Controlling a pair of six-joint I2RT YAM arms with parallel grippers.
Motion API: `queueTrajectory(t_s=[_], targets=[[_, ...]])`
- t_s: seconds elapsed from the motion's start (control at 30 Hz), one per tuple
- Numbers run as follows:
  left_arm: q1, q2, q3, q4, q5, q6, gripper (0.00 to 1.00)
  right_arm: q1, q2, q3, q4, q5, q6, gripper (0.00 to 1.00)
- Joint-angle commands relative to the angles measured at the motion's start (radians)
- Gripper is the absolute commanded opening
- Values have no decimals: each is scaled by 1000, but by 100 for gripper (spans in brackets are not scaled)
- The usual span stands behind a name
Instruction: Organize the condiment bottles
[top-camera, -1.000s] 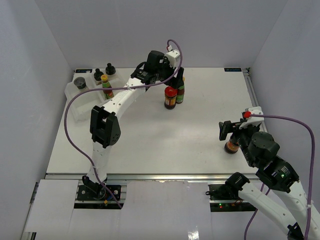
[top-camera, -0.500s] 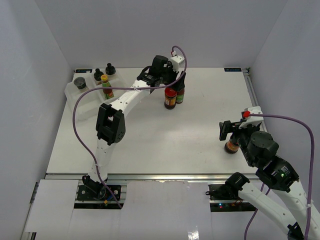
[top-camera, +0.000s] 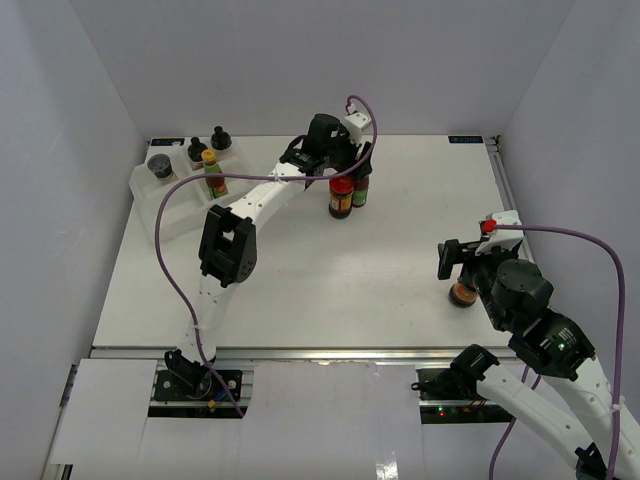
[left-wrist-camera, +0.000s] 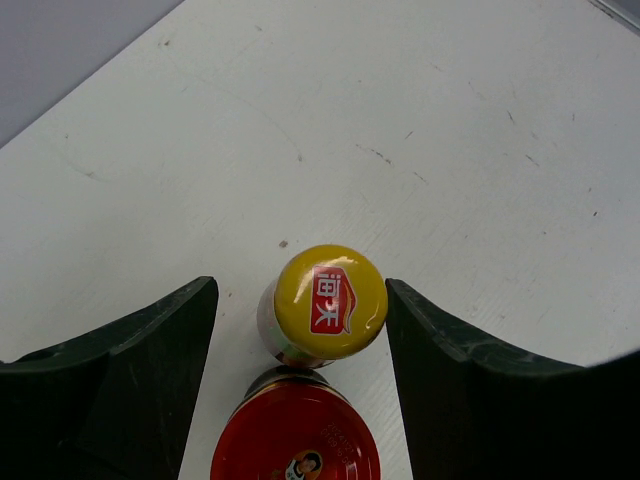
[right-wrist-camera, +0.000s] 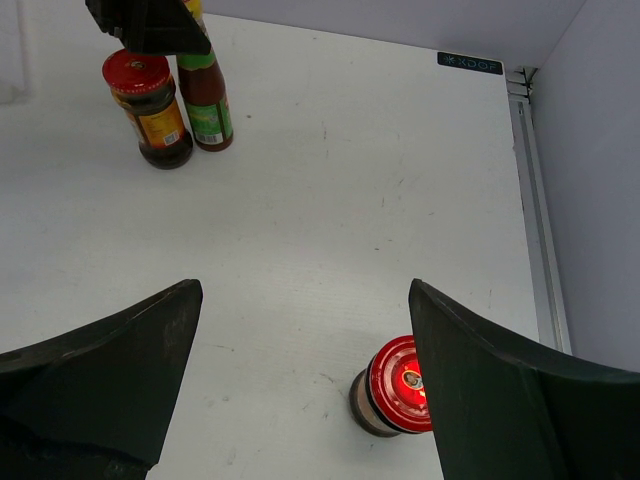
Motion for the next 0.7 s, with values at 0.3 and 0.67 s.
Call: queueTrajectory(t_s=[0.3,0.67], targets=[[-15,-29,-42,122,23,7,35,6,10,2,52,19,-13,90],[-29,-60,-38,146,-91,12,0,6,18,4,58,11,-15,90]])
